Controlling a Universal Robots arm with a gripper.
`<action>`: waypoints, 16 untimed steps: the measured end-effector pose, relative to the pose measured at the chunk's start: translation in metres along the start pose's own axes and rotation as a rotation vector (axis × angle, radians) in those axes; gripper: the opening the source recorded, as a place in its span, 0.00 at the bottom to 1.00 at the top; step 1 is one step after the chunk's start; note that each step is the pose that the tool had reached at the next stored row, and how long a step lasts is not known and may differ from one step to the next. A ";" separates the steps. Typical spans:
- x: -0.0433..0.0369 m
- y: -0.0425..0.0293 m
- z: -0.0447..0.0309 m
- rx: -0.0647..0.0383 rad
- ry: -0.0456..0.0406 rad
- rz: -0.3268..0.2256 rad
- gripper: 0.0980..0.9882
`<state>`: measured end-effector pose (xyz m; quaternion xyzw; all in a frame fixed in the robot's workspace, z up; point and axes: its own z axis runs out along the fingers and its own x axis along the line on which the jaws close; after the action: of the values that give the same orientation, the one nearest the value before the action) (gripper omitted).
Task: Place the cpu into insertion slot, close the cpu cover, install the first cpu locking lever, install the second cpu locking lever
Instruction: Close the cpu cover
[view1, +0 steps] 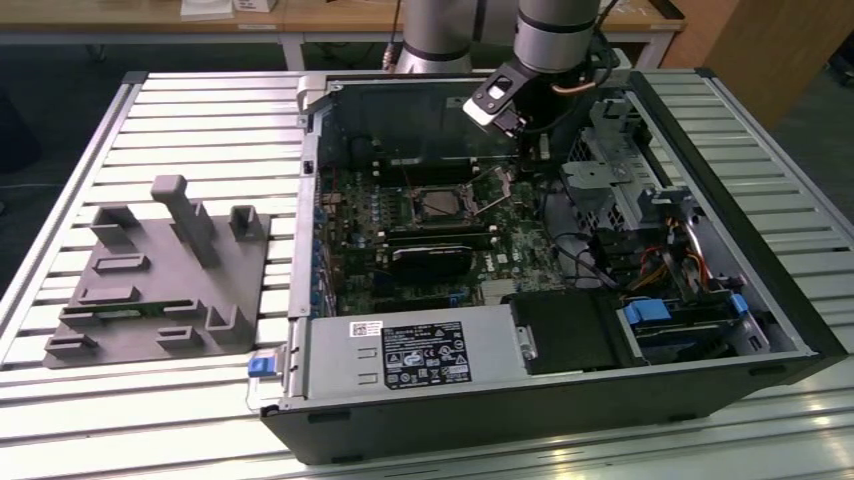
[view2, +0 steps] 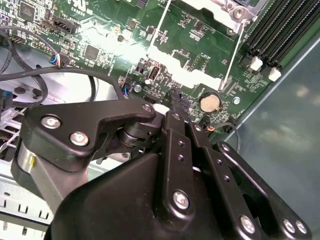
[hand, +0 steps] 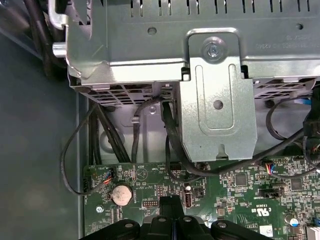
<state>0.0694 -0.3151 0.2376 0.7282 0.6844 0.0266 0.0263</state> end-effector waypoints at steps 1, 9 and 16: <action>0.0000 0.0000 0.0000 0.000 0.0000 0.000 0.01; 0.0001 0.0010 0.0014 0.080 -0.0086 -0.001 0.01; 0.0001 0.0014 0.0018 0.127 -0.0154 -0.001 0.01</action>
<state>0.0710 -0.3151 0.2360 0.7283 0.6847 -0.0225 -0.0148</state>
